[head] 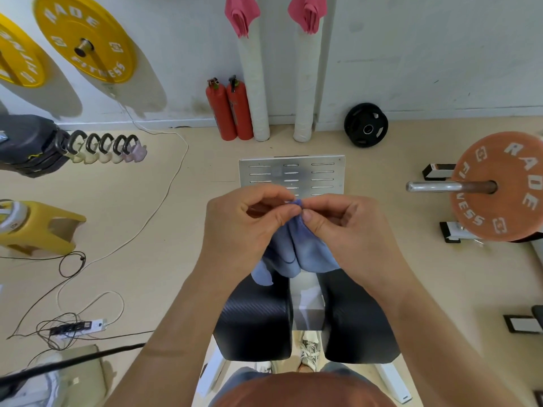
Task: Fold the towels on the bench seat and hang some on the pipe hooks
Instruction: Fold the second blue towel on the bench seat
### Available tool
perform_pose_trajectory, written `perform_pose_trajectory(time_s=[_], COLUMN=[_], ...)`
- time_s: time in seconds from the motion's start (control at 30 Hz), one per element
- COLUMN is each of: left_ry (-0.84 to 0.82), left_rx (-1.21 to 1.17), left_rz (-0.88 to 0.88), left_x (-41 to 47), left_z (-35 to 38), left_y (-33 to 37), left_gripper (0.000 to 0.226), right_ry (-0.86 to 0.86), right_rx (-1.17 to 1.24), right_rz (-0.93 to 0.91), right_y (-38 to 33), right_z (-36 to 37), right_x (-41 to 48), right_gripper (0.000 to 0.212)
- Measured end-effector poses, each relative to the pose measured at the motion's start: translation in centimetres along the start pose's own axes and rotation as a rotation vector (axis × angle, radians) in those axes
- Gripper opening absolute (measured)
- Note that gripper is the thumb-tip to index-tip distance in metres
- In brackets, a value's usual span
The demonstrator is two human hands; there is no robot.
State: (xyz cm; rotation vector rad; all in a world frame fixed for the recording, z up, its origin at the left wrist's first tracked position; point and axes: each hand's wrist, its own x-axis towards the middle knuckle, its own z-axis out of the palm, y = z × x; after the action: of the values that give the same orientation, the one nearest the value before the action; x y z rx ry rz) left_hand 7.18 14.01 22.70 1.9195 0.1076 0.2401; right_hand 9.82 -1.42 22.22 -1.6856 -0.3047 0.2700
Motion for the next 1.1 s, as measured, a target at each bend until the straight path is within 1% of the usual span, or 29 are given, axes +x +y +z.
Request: perform_pose_trajectory(time_s=[0.07,0.13,0.27,0.37,0.43,0.47,0.53,0.6,0.63,0.7,0.77,0.83,0.9,0.97,1.03,1.1], left_ry=[-0.038,-0.083,-0.022,-0.02,0.004,0.034,0.118,0.234,0.292,0.374,0.381,0.338,0.3,0.295,0.274,0.171], left_rx=[0.032,0.101,0.137,0.223,0.206,0.174,0.086,0.031,0.026,0.032,0.073,0.121,0.111,0.064,0.009,-0.009], left_rz=[0.01,0.044,0.039,0.119,0.118,0.101,0.077,0.071,0.062,0.006,-0.101,-0.2,-0.248,-0.249,-0.221,-0.166], left_x=[0.3,0.5,0.8,0.9,1.0,1.2,1.9,2.7,3.1,3.9,4.3,4.6,4.8,5.1,5.1,5.0], left_z=[-0.2,-0.3,0.1,0.4,0.1,-0.2,-1.1,-2.5,-3.2,-4.4,-5.0,-5.1,-5.1,-5.2,-5.2,-4.7], left_y=[-0.1,-0.1,-0.4,-0.9,-1.1,-1.1,-1.1,-1.4,-1.7,-2.8,-4.4,-5.7,-6.0,-5.4,-4.1,-2.5], left_gripper=[0.031,0.03,0.023,0.02,0.021,0.022,0.021,0.021,0.022,0.023,0.022,0.021,0.019,0.016,0.015,0.017], right_ry=[-0.016,-0.025,-0.035,-0.047,-0.081,-0.091,-0.108,-0.141,-0.152,-0.177,-0.188,-0.149,-0.071,-0.044,-0.066,-0.101], right_rx=[-0.028,-0.054,0.043,0.028,-0.096,-0.209,-0.459,-0.664,-0.744,-0.873,-1.012,-1.201,-1.318,-1.409,-1.509,-1.496], right_rz=[-0.009,-0.01,0.063,0.119,0.161,0.191,0.287,0.397,0.442,0.518,0.562,0.52,0.422,0.334,0.268,0.235], right_y=[-0.2,-0.4,-0.4,0.7,2.4,3.5,6.2,8.6,9.6,10.9,11.2,10.7,10.0,9.8,10.1,10.3], right_z=[0.0,0.0,0.1,0.4,0.4,0.2,-0.5,-1.7,-2.4,-3.9,-5.2,-5.8,-5.7,-5.2,-4.7,-3.8], right_x=[0.1,0.2,0.6,1.4,1.9,2.1,2.4,2.5,2.6,2.9,3.2,3.8,4.5,5.1,5.5,5.8], right_gripper=[0.029,0.027,0.029,0.02,0.023,0.028,0.033,0.033,0.032,0.023,0.012,0.021,0.026,0.028,0.03,0.031])
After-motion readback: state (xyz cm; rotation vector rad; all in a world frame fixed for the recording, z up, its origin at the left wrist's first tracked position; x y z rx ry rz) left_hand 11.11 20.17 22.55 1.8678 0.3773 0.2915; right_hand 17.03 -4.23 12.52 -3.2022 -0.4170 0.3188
